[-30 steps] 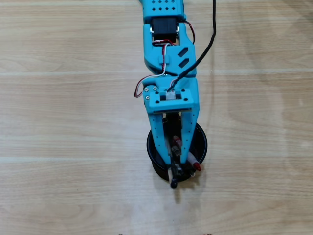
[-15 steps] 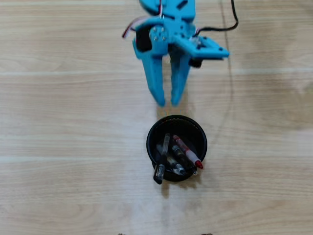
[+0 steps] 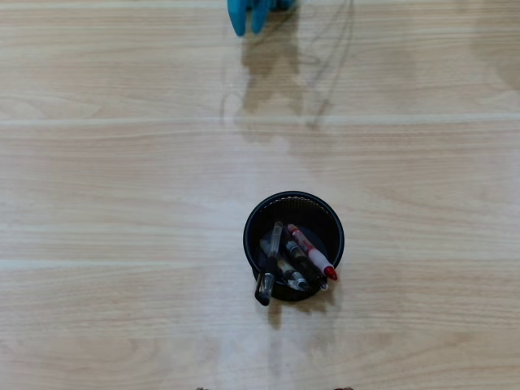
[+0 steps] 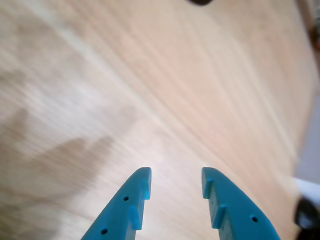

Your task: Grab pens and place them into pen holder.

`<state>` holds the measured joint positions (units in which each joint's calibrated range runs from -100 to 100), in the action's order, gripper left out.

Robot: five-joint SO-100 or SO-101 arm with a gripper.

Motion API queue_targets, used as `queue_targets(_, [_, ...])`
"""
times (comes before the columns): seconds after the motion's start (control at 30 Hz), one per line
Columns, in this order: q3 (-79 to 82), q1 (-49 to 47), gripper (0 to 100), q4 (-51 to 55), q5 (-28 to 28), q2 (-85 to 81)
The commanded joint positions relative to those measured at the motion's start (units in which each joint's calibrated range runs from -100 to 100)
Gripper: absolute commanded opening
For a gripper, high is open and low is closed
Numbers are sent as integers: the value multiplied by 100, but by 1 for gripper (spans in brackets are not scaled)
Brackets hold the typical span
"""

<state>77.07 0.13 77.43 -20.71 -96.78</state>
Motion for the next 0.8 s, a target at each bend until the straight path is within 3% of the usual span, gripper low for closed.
queue_targets(0.0, [1741, 92, 14, -330, 22, 152])
queue_targets(0.27, [1723, -464, 14, -270, 100, -169])
queue_targets(0.77, [1741, -456, 14, -262, 95, -271])
